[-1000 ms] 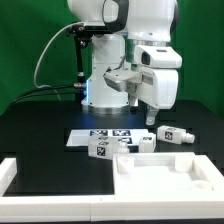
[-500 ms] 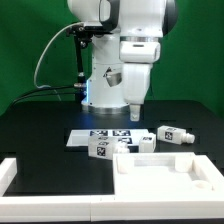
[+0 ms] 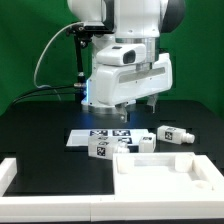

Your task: Assemble one leg

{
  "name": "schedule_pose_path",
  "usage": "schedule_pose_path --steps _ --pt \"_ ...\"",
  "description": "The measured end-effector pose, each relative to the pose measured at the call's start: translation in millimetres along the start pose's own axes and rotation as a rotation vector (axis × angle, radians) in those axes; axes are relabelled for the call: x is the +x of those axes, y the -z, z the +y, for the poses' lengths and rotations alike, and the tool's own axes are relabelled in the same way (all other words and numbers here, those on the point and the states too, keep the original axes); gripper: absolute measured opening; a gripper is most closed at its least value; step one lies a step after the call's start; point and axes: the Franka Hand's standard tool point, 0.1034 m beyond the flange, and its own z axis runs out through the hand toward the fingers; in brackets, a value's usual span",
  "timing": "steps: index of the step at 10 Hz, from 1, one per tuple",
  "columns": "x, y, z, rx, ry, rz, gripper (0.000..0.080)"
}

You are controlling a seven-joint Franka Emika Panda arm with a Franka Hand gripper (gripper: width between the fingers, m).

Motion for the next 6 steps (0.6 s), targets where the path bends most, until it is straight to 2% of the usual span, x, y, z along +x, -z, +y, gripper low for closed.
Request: schedule_pose_path --steps 2,4,6 --pt "2.4 -0.1 -2.1 0.002 -0.174 -0.001 0.0649" --pt "24.5 -1.0 -8.8 0.010 -0.444 0.006 0.0649" --pt "32.7 -10.4 -12.0 0.062 -0.809 -0.002 0.0649"
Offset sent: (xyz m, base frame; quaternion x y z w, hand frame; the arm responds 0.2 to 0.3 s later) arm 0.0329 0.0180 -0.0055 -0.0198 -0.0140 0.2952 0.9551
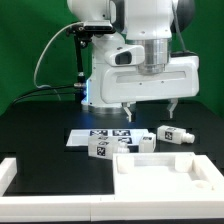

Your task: Assemble one leg

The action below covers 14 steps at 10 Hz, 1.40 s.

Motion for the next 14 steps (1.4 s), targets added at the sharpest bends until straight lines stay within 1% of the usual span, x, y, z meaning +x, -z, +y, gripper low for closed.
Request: schedule_pose_path --steps 1,4,5,6,7,8,9,10,11,12,13,14 --pt "0.1 -4.6 0.5 0.021 -0.087 -0.014 0.0649" --pt "-0.8 -3.2 -1.7 0.021 -0.084 -0.024 0.0649" --pt "-2.9 -3.9 1.4 0.018 -0.063 -0.045 0.0649" --pt "-8.9 -2.3 11.5 0.009 -0.045 -0.193 0.0649" --pt "-5.1 0.4 12.5 0.006 -0.072 -0.335 0.0649" --pt "-1.6 -0.1 11.1 0.021 -0.096 -0.475 0.0649" --pt "3.7 -2.6 9.8 0.036 -0.108 -0.555 0.0649" --pt "3.4 -3.3 6.3 0.037 -0.100 -0.593 0.0649" --pt "-2.0 -3.2 7.7 0.039 -0.090 -0.659 0.0649" --pt "-2.8 -4.7 8.5 0.039 -0.088 -0.727 0.0649" --pt "-0.3 -7.3 7.7 0.042 -0.086 -0.755 0.0649" --pt "-6.5 -6.8 8.7 0.044 -0.073 -0.840 0.0649"
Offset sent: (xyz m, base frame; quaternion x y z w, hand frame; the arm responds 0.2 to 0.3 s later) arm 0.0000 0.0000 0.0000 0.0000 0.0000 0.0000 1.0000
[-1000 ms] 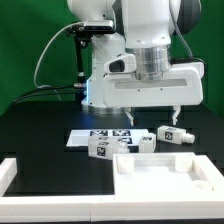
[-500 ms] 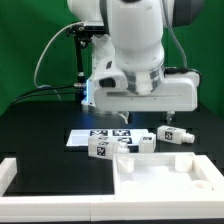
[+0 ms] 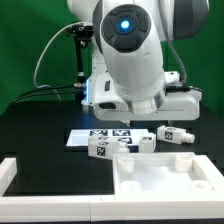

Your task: Assemble one leg

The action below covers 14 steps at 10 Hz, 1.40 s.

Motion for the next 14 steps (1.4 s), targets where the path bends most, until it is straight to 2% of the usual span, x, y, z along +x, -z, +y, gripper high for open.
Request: schedule_pose_path --steps 1,2,5,7,8,12,14 --pt "6.4 -1.9 -0.5 0.005 0.000 -0.051 0.0649" --pt "11.2 -0.9 -2.3 0.007 0.003 -0.045 0.0649" --pt "11.4 -3.6 -2.6 0.005 0.009 -0.048 0.0649" --pt "16.9 -29.3 5.6 0.008 -0.015 -0.136 0.0649" --pt "18.0 -35.4 5.1 0.005 -0.014 -0.147 0.0649" --pt "18.2 -34.4 3.4 0.004 0.000 -0.140 0.0649" --pt "18.8 -51.3 2.1 -0.011 -0.019 -0.165 0.0649"
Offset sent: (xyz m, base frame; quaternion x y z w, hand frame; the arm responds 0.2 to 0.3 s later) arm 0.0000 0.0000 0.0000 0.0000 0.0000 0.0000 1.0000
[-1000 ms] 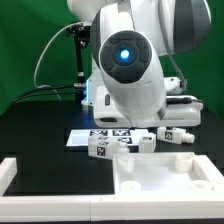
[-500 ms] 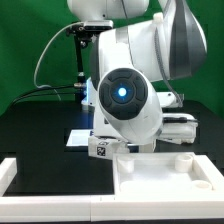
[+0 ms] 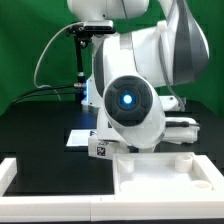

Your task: Assemble one leg

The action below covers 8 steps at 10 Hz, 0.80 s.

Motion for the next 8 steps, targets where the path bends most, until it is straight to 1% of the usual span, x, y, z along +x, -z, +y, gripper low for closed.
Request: schedule_pose_path --steps 1,2,3,4,5,6,7,8 --pt "1.4 -4.7 -2.7 -0.012 -0.006 -0.005 0.0649" --pt "1.3 -5.2 -4.9 -0.010 0.007 -0.005 0.0649" --pt "1.4 -5.3 -5.0 -0.010 0.012 -0.004 0.0560" --pt "1.4 -5.3 -5.1 -0.011 0.015 -0.004 0.0406" --pt "1.4 -5.4 -5.3 -0.011 0.017 -0.004 0.0406" --pt "1.4 -5.5 -5.5 -0.011 0.019 -0.004 0.0281" --pt "0.7 -4.8 -6.7 -0.012 0.022 -0.003 0.0281" --pt "-6.2 2.7 -11.8 -0.016 0.034 0.001 0.0281"
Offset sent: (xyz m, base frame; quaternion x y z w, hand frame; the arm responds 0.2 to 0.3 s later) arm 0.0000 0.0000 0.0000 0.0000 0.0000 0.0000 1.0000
